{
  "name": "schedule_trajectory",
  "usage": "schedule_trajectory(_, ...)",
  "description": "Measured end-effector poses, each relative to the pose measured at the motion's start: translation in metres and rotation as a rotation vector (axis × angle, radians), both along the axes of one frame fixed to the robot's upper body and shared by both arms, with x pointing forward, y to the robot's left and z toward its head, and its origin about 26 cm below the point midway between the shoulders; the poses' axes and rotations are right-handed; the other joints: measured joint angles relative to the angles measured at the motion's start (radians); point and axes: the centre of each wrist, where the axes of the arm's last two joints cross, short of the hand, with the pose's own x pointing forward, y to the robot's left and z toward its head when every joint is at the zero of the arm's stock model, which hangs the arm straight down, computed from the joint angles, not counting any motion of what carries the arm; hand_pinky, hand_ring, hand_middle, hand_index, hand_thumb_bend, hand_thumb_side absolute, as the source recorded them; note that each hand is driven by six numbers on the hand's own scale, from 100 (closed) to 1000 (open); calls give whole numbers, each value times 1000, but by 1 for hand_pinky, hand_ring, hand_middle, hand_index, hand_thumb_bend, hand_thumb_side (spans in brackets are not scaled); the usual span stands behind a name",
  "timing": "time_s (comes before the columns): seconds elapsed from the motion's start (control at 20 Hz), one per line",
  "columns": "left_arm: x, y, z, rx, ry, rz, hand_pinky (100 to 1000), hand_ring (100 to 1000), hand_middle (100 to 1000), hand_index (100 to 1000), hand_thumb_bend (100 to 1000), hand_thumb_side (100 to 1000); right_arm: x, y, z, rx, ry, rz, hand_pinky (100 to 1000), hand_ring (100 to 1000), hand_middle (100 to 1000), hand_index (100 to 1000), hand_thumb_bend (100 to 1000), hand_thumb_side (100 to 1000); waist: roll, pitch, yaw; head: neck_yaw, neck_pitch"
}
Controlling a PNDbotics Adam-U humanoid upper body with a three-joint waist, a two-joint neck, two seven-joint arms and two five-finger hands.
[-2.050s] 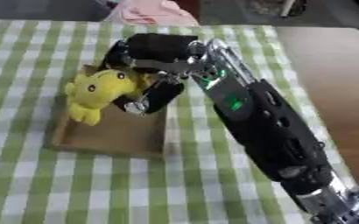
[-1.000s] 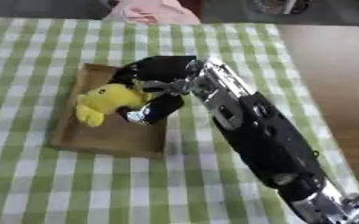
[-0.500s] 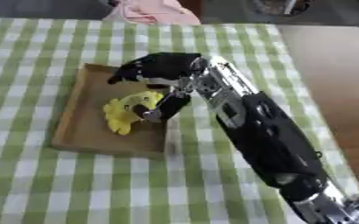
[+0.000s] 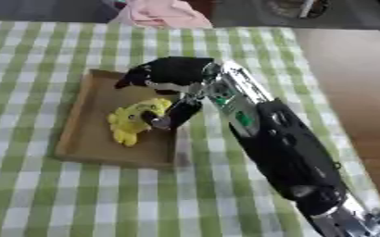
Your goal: Pick up objects on the table and place them in the box.
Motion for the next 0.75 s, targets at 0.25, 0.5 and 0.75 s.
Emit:
schedule_trajectory(0.25,0,0,-1,-3,1,-1,392,621,637,623,100,763,-6,-4,15,68,-57,9,864,845,847,987,100,228,0,0,-3,3,0)
schedule_trajectory(0.5,0,-1,0,-2,0,-1,396,622,637,624,100,760,-28,-17,56,187,-200,55,843,782,824,961,100,198,0,-12,-11,12,0)
schedule_trajectory(0.75,-1,-1,0,0,-2,0,397,623,637,624,100,759,-55,-41,82,348,-297,44,832,759,816,939,100,241,-1,-23,-20,30,0)
